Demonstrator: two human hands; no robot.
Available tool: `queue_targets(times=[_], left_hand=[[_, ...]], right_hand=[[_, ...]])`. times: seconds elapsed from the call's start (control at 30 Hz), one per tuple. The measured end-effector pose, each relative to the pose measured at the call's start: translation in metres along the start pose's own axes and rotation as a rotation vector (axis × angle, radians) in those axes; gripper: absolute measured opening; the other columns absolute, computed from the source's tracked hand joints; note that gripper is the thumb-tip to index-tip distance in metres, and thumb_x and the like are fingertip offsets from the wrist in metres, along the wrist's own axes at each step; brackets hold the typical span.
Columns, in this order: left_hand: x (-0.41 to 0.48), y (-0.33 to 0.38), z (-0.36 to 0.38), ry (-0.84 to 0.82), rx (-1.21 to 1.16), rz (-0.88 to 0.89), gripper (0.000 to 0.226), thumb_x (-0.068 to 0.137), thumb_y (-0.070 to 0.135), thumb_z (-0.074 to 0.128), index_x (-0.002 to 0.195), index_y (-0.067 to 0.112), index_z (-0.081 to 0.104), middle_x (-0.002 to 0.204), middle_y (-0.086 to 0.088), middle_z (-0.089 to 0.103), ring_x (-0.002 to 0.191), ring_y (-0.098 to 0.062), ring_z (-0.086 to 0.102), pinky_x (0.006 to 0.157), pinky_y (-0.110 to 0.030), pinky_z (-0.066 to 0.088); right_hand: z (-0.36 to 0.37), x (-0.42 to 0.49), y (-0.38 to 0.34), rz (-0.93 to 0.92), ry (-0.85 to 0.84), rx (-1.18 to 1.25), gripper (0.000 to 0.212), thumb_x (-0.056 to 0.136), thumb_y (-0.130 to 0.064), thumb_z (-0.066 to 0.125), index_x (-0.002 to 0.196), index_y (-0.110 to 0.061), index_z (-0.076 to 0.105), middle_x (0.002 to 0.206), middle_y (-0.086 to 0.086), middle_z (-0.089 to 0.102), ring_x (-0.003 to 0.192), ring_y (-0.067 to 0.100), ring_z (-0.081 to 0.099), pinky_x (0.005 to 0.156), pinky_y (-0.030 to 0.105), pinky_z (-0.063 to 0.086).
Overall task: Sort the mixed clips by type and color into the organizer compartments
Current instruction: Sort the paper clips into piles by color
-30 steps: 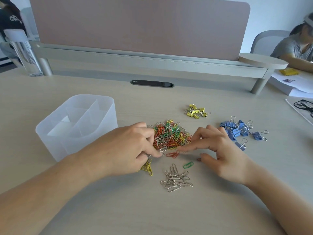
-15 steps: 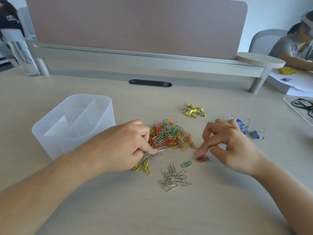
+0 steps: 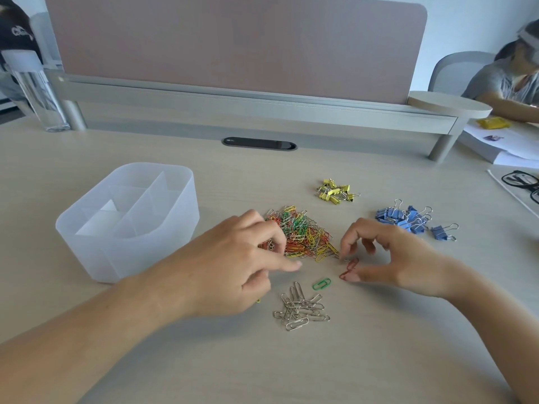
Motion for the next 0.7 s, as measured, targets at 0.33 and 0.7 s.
queue_targets(times=[0.33, 0.7], left_hand=[[0.01, 0.027, 0.03, -0.059, 0.019, 0.026, 0.045, 0.093, 0.033, 0.033, 0.131, 0.041, 0.055, 0.124, 0.012, 0.046, 0.116, -0.013, 0.035, 0.104, -0.03, 0.019], [0.015, 0.018, 0.028, -0.024, 0.066, -0.049, 0.056, 0.091, 0.03, 0.029, 0.146, 0.033, 0.04, 0.13, 0.011, 0.046, 0.118, -0.019, 0.041, 0.103, -0.044, 0.028]], right_hand=[[-0.006, 0.004, 0.015, 0.068, 0.043, -0.01, 0.013, 0.074, -0.026, 0.083, 0.076, -0.029, 0.07, 0.081, -0.011, 0.063, 0.073, 0.008, 0.051, 0.067, 0.02, 0.041], [-0.015, 0.001, 0.0, -0.058, 0.161, 0.005, 0.021, 0.078, -0.011, 0.079, 0.078, -0.031, 0.072, 0.08, -0.011, 0.065, 0.076, 0.012, 0.053, 0.066, 0.018, 0.038]])
Point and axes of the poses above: each hand's wrist, its own x-axis towards the middle knuckle, its own z-axis out of the palm, y = z × x, the point moved 10 cm from there along x, towards the middle knuckle
